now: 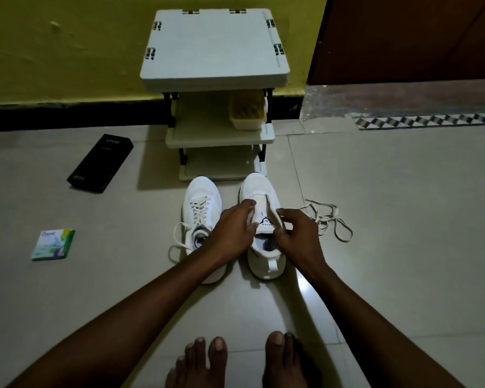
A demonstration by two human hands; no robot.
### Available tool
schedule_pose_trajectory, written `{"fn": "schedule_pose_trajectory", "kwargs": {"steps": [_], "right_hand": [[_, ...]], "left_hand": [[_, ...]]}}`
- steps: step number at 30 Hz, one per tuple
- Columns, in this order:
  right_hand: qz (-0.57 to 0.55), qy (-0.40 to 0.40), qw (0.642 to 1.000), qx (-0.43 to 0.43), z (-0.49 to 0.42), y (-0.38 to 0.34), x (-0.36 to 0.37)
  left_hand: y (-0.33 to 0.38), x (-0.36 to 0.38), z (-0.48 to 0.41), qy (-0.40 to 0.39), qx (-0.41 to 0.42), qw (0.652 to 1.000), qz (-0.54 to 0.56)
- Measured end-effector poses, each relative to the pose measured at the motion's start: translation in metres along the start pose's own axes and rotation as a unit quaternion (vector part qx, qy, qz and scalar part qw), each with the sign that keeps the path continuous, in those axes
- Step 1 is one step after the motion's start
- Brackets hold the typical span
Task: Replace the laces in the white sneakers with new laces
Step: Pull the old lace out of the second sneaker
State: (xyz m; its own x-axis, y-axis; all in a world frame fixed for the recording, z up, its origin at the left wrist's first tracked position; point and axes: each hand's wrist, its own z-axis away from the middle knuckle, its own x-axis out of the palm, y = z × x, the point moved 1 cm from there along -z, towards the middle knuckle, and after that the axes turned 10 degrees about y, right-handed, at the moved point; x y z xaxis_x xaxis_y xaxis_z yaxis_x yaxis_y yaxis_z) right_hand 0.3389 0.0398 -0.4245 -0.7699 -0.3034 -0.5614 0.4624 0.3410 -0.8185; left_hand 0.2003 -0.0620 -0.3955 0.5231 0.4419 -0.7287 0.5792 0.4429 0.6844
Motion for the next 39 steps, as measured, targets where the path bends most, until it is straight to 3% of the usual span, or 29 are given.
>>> {"fn": "schedule_pose_trajectory", "kwargs": {"steps": [4, 8, 12, 15, 22, 27, 33, 36, 39], "right_hand": [[0.006, 0.039, 0.999, -0.022, -0.004, -0.012, -0.003], [0.022, 0.045, 0.993, -0.107, -0.001, -0.04, 0.004], [0.015, 0.006, 0.986, -0.164, 0.015, -0.072, 0.02], [0.016, -0.047, 0.988, -0.149, 0.029, -0.084, 0.043], [0.045, -0.106, 0.986, -0.12, 0.051, -0.073, 0.081], [0.018, -0.107, 0.986, -0.128, 0.051, -0.073, 0.083], [-0.042, -0.104, 0.977, -0.182, 0.031, -0.093, 0.087], [0.007, -0.143, 0.968, -0.207, 0.017, -0.092, 0.092], [0.059, -0.207, 0.935, -0.282, 0.004, -0.087, 0.095]], "left_hand": [[-0.017, -0.021, 0.013, 0.057, 0.044, 0.997, 0.013], [-0.045, -0.051, 0.031, 0.122, 0.091, 0.987, -0.057], [-0.075, -0.072, 0.039, 0.122, 0.032, 0.985, -0.12], [-0.089, -0.073, 0.04, 0.096, -0.022, 0.993, -0.065], [-0.098, -0.068, 0.046, 0.105, -0.021, 0.994, -0.028], [-0.095, -0.064, 0.049, 0.122, -0.013, 0.992, -0.028], [-0.106, -0.058, 0.046, 0.157, -0.002, 0.988, -0.013], [-0.114, -0.057, 0.053, 0.173, -0.011, 0.985, 0.011], [-0.115, -0.052, 0.057, 0.183, 0.0, 0.983, 0.017]]}}
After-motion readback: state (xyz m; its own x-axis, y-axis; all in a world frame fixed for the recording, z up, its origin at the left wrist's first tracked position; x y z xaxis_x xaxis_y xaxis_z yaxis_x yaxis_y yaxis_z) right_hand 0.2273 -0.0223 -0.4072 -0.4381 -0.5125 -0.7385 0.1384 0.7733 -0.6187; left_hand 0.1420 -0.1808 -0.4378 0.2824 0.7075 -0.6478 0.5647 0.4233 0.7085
